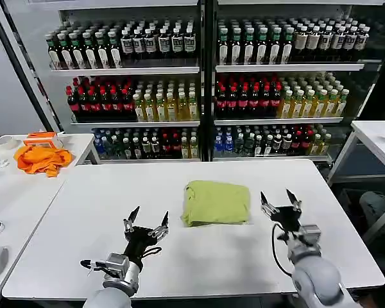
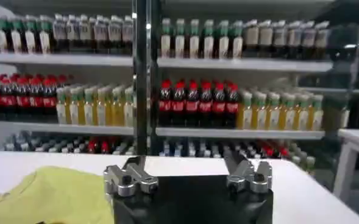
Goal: Fold and organize the clothes.
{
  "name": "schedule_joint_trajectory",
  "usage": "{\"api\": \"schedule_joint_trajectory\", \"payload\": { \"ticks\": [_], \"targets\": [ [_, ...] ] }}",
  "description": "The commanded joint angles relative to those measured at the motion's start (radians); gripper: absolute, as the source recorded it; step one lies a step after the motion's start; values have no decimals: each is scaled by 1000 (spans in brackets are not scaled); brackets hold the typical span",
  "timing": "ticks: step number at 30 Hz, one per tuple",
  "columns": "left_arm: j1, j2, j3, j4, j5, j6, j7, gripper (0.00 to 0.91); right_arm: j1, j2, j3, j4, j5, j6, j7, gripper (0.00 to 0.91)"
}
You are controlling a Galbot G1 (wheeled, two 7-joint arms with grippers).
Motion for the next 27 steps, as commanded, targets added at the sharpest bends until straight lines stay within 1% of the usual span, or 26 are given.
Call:
{"api": "schedule_joint_trajectory", "payload": {
  "ticks": [1,8,11,14,19,27],
  "targets": [
    [34,-14,-19,-58,-27,-23,-6,907,-358,69,206,211,-126,149,-81,907],
    [91,-57,-42,-93,-39,-39,-9,907,-411,120,215,242,-142,182,-82,907],
    [106,-70,-44,-100,-44,-42,-10,907,-424,135,213,253,-169,184,-107,907],
    [113,-78,-42,-104,-45,-42,-11,907,-430,146,206,255,-193,180,-112,907],
    [121,-75,-43,-118,-53,-56,-11,907,-437,155,203,260,-209,184,-103,907],
    [123,-45,-40,-123,-59,-66,-9,907,-457,174,211,266,-245,203,-112,907]
  ]
}}
